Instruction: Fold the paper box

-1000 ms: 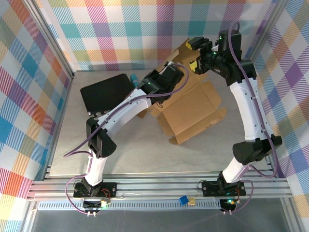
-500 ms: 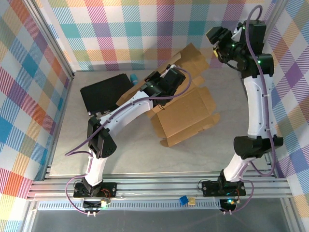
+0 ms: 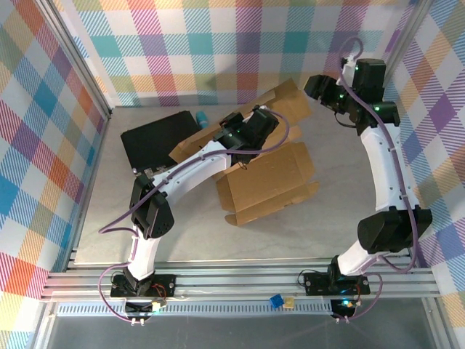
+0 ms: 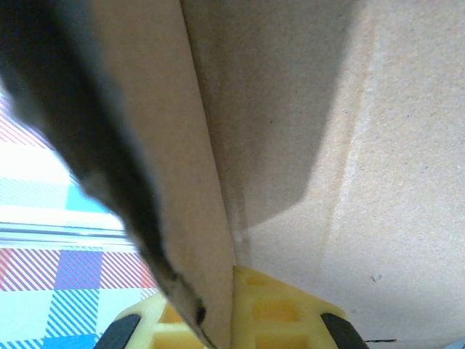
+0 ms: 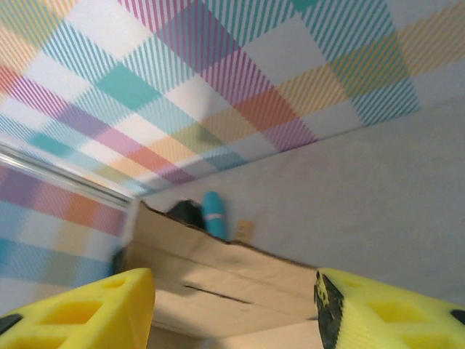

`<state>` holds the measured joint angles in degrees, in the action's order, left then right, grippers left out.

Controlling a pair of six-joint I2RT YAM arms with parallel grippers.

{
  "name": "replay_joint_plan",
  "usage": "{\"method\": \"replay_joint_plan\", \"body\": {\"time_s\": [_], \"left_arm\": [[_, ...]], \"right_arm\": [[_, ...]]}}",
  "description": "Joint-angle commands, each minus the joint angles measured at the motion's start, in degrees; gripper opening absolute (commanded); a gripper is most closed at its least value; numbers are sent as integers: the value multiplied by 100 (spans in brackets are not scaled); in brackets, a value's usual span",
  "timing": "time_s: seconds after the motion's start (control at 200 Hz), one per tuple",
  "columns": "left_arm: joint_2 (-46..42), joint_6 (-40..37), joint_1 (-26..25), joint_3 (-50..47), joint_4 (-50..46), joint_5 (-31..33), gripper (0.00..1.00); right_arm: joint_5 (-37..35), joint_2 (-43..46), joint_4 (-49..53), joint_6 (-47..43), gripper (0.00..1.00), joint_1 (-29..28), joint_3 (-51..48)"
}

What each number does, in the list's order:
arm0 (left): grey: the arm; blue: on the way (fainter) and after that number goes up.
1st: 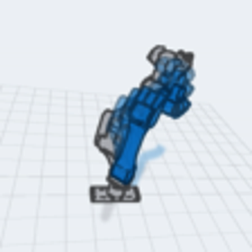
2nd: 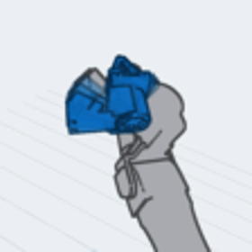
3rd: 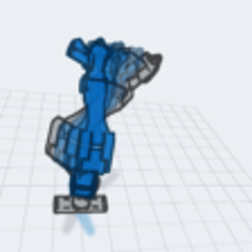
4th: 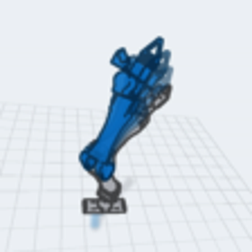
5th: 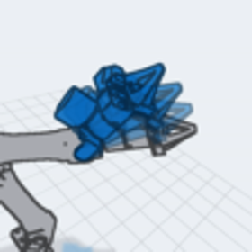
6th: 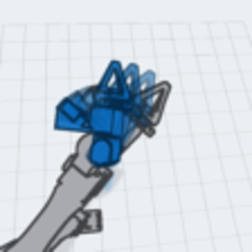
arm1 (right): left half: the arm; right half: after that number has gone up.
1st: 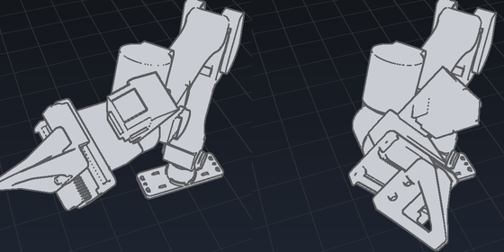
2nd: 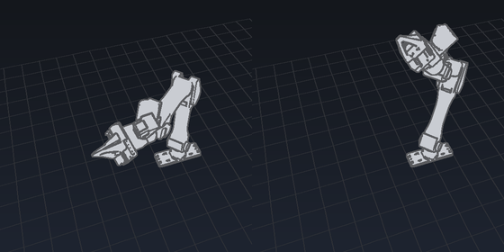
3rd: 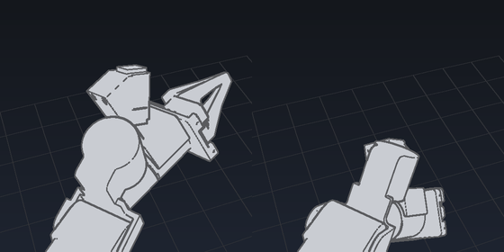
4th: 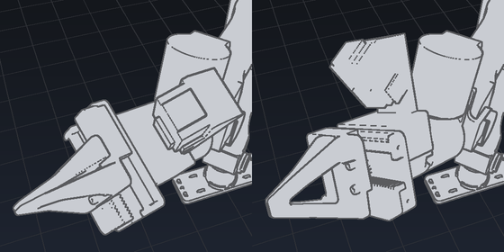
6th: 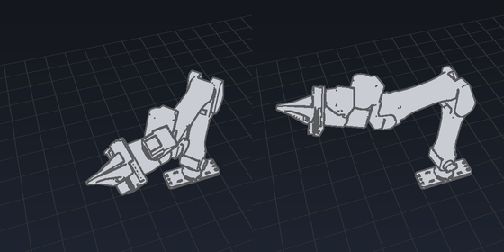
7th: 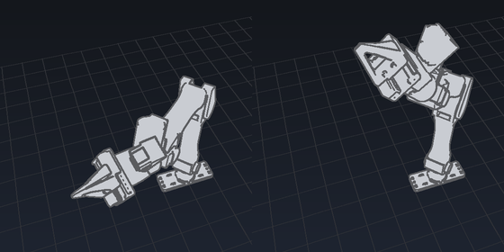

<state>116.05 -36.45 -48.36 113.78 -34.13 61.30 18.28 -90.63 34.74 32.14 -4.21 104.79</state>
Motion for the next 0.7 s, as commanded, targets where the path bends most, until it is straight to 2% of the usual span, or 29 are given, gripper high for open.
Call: {"method": "replay_joint_plan", "body": {"time_s": [0.0, 0.075, 0.17, 0.445, 0.62, 0.695], "left_arm": [[-134, -242, -86, -126, 441, 340, 0], [-119, -300, -107, -180, 552, 395, 0], [-84, -352, -130, -198, 661, 444, 0], [-34, -398, -233, -198, 741, 488, 0], [-43, -407, -280, -240, 732, 479, 0], [-61, -407, -305, -258, 732, 480, 0]], "right_arm": [[189, 608, -435, 2347, 60, -544, -617], [-89, 864, -1023, 3081, 60, -863, -1154], [129, 607, -747, 3535, 61, -1008, -953], [369, 98, -801, 3741, 59, -1113, -731], [558, -271, -979, 3764, 53, -1146, -449], [621, -446, -822, 3701, 47, -1169, -209]]}}
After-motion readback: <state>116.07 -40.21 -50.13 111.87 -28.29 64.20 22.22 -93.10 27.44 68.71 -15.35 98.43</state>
